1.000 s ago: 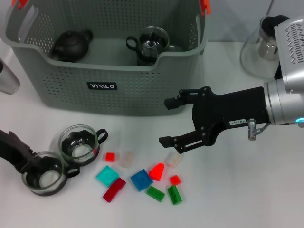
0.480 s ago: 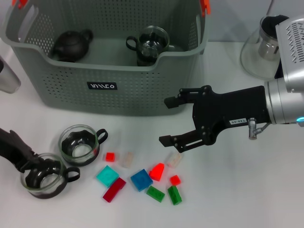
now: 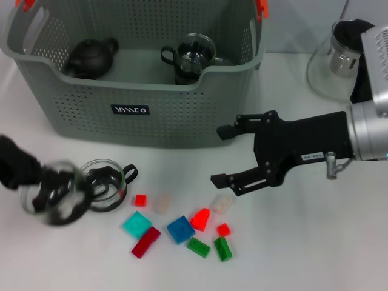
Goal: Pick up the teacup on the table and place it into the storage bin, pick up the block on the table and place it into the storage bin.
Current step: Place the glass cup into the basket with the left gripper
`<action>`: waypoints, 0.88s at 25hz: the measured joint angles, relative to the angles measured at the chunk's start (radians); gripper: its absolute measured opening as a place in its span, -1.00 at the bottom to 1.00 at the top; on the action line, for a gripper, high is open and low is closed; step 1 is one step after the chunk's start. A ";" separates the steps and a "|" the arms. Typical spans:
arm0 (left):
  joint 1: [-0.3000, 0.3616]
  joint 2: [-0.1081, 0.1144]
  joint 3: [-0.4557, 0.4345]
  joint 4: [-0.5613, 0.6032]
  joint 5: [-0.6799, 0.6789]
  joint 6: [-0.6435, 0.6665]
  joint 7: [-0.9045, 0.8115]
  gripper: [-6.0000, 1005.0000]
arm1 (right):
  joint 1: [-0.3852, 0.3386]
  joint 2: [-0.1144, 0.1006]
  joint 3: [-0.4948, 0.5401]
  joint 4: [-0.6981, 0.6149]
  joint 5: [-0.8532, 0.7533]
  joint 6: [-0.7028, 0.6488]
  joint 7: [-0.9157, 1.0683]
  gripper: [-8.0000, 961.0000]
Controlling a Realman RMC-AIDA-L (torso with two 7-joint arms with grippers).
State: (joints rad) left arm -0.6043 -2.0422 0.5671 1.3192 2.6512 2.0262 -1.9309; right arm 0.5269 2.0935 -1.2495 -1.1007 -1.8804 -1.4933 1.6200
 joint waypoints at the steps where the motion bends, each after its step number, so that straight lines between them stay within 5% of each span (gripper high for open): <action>1: -0.006 0.011 -0.037 0.008 -0.045 0.025 -0.013 -0.89 | -0.001 -0.002 0.010 0.003 0.000 -0.013 0.000 0.97; 6: -0.043 0.064 -0.100 -0.018 -0.265 0.042 -0.119 -0.88 | 0.009 -0.020 0.047 0.030 -0.001 -0.053 0.000 0.97; 11: -0.089 0.075 -0.098 -0.013 -0.370 0.032 -0.155 -0.87 | 0.027 -0.037 0.058 0.057 -0.004 -0.098 0.029 0.97; 16: -0.174 0.086 -0.072 -0.083 -0.376 -0.197 -0.151 -0.86 | 0.029 -0.037 0.060 0.059 -0.012 -0.109 0.080 0.96; 22: -0.233 0.111 0.114 -0.302 -0.344 -0.601 -0.150 -0.85 | 0.034 -0.030 0.063 0.059 -0.013 -0.101 0.134 0.97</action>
State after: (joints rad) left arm -0.8375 -1.9308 0.6807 1.0167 2.3073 1.4248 -2.0813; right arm 0.5608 2.0639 -1.1862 -1.0415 -1.8931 -1.5939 1.7540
